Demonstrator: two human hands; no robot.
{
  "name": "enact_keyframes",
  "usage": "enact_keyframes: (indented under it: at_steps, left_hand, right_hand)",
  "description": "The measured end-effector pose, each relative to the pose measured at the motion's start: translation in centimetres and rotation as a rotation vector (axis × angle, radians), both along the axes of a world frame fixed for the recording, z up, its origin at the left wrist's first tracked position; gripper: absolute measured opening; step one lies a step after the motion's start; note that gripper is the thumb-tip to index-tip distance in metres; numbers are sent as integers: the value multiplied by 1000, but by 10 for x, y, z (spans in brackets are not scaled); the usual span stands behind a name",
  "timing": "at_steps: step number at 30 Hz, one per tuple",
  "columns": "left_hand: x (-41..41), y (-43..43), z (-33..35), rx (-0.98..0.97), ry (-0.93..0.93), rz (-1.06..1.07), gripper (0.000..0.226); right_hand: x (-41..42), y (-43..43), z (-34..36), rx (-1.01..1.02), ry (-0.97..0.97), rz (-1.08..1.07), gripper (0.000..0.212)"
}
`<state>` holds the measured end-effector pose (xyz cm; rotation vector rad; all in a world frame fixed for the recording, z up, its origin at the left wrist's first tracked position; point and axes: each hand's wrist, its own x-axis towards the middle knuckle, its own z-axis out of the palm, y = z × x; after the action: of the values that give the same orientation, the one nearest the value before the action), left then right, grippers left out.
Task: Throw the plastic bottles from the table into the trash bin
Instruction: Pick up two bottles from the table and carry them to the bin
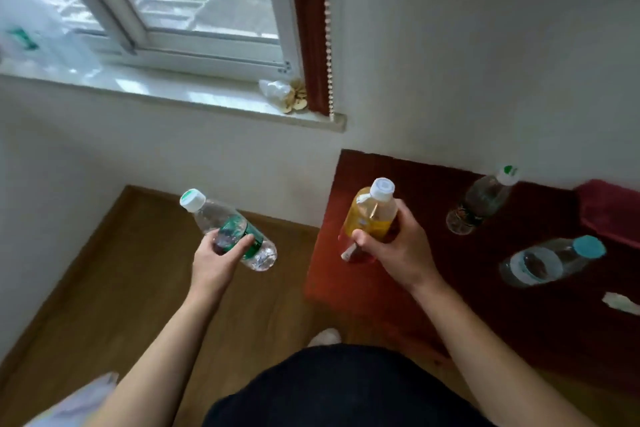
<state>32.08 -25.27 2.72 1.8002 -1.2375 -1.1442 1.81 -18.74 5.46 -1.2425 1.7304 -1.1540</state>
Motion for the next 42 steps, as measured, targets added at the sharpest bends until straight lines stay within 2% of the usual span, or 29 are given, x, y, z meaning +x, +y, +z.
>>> enact_keyframes:
  at_steps: [5,9,13,16,20,26,33,37,42]
  left_hand:
    - [72,102,-8,15,-71,316,49]
    - [126,201,-30,114,-83,587,52]
    - [164,294,-52,235,-83,830,53]
    - [185,354,-71,345,-28,994,49]
    - [210,404,-96,482,47,1147,46]
    - [263,398,-121,591,34,1067,47]
    - [339,304,-110,507,-32,835,53]
    - [377,254,-103,442,-24,829,50]
    - [423,217,-112,471,-10,906,50]
  right_hand:
    - [48,-20,6,42,49,350,42]
    - [117,-14,-11,107,47,646,41]
    - [184,2,-34,208,132,891,41]
    - [225,7,-55,308,169,969,41]
    - [263,6,-82,443,208,979,57]
    - [292,-18,-108,486,358,902,48]
    - [329,-59,-114,493,456,822,45]
    - [363,-95,-122,524,462,831,42]
    - [432,-159,-132,528,471,902,44]
